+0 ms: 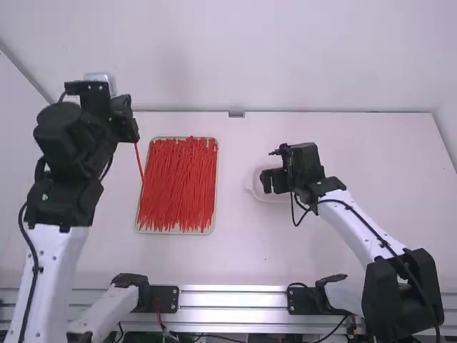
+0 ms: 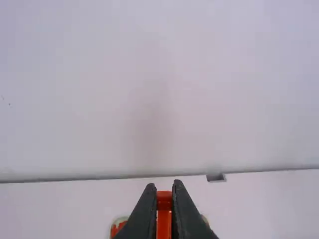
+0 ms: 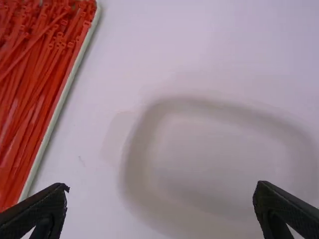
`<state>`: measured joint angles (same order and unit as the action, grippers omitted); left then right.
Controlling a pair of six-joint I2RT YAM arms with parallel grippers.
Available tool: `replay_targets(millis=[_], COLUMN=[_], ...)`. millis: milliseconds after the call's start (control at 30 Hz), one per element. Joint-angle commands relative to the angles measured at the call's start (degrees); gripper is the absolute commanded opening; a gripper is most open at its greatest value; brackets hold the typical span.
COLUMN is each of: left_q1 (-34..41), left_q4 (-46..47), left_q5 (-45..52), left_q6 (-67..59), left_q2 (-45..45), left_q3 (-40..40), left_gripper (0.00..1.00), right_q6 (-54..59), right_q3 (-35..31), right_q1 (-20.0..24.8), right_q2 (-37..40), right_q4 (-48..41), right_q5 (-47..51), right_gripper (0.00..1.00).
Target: Fasten the cable tie
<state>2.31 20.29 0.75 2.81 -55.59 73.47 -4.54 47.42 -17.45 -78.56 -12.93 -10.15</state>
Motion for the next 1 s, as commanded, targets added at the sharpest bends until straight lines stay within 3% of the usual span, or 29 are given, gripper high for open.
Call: replay_targets(millis=[0,167,400,567,967], left_q1=[0.0,-0.1,0.0,0.0,0.1], left_q4=[-2.6,-10.1,-23.7,-30.6,-50.1], left_q5=[-0.2,0.5,10.5,17.6,30.8], left_q6=[3.1,7.1,14.1,17.6,27.3], left_q2=[4.1,9.1,10.6,6.6,-6.6], left_q3=[-6.7,-17.9,-31.1,-33.5,-33.5], left_gripper=[0.02,0.02,0.02,0.02,0.02], right_q6=[-0.9,-1.7,-1.7,-1.8,-4.7], right_q3=[2.0,2.0,2.0,2.0,2.0], right_q1=[0.2,0.2,0.2,-1.2,-8.1], right_q2=[-0.2,-0.2,-0.2,-0.2,-0.2], right_q4=[0.8,4.1,15.9,23.8,35.1], right_q5=[-3.9,-10.2,-27.5,-34.6,-31.9], right_gripper=[1.0,1.0,1.0,1.0,1.0])
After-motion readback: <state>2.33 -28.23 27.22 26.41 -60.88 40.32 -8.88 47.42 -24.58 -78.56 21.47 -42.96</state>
